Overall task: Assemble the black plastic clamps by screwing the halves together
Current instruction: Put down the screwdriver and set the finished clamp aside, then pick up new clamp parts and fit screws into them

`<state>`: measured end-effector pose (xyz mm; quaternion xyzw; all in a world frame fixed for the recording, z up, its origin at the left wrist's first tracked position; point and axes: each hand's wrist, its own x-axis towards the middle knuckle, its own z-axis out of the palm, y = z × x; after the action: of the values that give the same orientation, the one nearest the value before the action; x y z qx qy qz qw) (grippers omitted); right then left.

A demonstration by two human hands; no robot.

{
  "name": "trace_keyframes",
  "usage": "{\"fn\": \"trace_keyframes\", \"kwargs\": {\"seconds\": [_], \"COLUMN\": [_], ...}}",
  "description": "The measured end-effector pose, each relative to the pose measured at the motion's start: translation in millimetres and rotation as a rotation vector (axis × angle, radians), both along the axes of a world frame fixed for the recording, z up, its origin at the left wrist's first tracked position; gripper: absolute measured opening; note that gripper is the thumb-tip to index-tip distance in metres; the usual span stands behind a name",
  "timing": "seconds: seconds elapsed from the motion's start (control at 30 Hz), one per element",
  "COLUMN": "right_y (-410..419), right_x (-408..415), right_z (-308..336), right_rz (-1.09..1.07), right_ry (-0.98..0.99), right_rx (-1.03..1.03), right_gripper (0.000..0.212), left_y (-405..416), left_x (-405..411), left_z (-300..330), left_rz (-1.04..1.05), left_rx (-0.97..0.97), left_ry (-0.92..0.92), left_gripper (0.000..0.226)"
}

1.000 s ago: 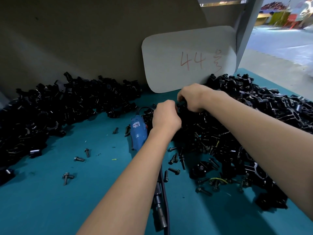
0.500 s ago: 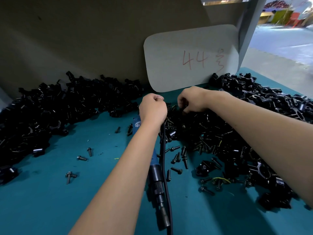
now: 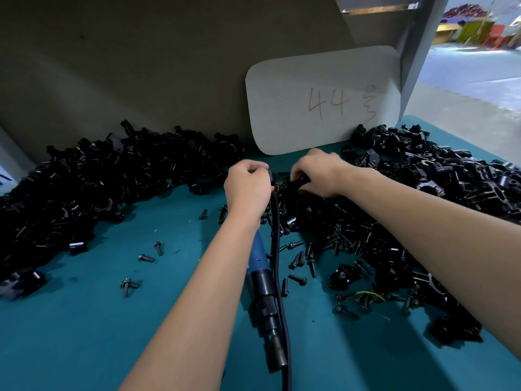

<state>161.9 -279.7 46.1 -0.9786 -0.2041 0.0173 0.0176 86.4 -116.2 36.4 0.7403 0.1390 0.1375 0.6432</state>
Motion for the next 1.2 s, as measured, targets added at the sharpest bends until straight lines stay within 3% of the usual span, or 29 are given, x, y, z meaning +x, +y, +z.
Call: {"fn": "trace_keyframes", "kwargs": {"seconds": [0.07, 0.2, 0.37, 0.43, 0.5, 0.6, 0.73, 0.87, 1.03, 1.2], "right_y": [1.6, 30.8, 88.4, 106.3, 122.6, 138.8, 140.9, 133.2, 110.9, 94.0], "right_x": [-2.2, -28.3, -83.9, -101.2, -116.2, -129.5, -136.5, -135.5, -121.7, -115.6], "right_z": [2.6, 18.5, 18.5, 11.5, 4.0, -8.6, -17.8, -17.3, -13.9, -14.7], "right_rz": [-0.041, -0.007, 0.176, 0.158, 0.103, 0.060, 0.018, -0.006, -0.092, -0.114], "right_ry": [-0.066, -0.032, 0.142, 0.248, 0.364, 0.345, 0.262, 0.261, 0.254, 0.439], "right_rx": [0.059, 0.532, 0.625, 0.763, 0.927, 0.989, 1.020, 1.218, 1.475, 1.681], "right_gripper": [0.035, 0.038, 0.019, 0.012, 0.010, 0.011, 0.011, 0.023, 0.020, 0.028], "left_y": [7.8, 27.6, 70.1, 90.3, 105.7, 113.6, 118.0, 123.9, 122.3, 122.7], "left_x": [-4.9, -17.1, -42.5, -55.3, -68.7, -80.7, -72.7, -40.2, 4.6, 18.1], "left_z": [1.1, 0.5, -10.5, -17.9, -24.8, -29.0, -24.5, -23.7, -26.5, -31.7], "left_rz": [0.023, 0.069, 0.300, 0.354, 0.288, 0.091, 0.101, 0.149, 0.016, 0.076], "left_rx": [-0.015, -0.057, 0.036, 0.141, 0.316, 0.526, 0.669, 0.829, 1.008, 0.995], "left_ry": [-0.018, -0.071, -0.108, -0.061, 0.062, 0.191, 0.101, 0.007, 0.098, 0.037], "left_gripper": [0.031, 0.029, 0.022, 0.026, 0.032, 0.033, 0.026, 0.020, 0.051, 0.028]}}
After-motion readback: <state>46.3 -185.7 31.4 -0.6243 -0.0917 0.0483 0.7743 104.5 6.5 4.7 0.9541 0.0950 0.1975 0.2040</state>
